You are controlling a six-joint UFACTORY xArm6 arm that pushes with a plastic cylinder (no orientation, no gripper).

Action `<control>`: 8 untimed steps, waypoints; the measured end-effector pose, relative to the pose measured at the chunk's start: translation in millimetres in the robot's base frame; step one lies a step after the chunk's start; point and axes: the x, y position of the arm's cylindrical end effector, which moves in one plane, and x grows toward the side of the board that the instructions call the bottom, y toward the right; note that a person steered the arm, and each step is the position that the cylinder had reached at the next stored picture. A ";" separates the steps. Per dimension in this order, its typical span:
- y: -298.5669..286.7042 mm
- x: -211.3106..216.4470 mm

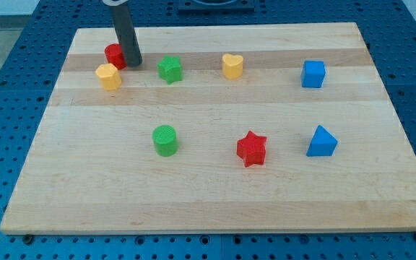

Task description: Move the red circle to the top left corner

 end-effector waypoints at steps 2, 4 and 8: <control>-34.2 -18.0; -55.3 7.2; -64.9 -34.6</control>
